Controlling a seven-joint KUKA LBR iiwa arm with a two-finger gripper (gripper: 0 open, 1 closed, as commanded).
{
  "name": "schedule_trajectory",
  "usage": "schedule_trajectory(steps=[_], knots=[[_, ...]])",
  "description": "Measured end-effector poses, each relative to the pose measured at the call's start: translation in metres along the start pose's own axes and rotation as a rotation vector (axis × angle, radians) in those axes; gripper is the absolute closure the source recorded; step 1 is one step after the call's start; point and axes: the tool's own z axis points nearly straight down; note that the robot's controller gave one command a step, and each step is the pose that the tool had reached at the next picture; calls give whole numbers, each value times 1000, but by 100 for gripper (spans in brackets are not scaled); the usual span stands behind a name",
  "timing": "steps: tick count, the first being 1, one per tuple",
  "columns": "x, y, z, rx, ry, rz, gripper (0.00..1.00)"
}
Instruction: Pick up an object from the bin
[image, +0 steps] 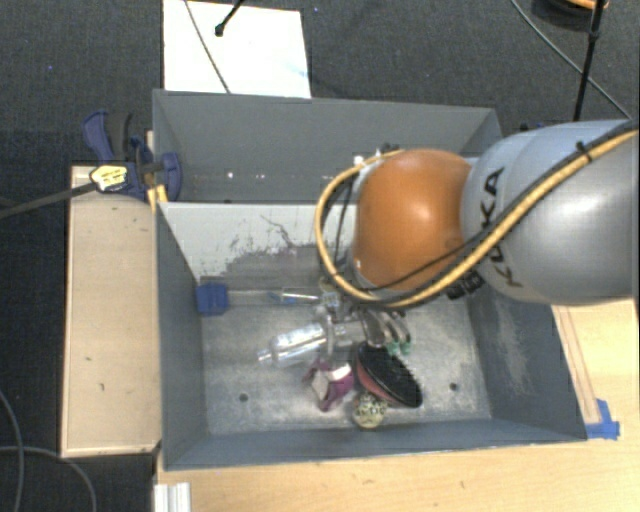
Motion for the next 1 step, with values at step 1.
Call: schedule_trajectory(steps=[1], knots=[[-5, 3, -115, -1, -1, 13, 100]])
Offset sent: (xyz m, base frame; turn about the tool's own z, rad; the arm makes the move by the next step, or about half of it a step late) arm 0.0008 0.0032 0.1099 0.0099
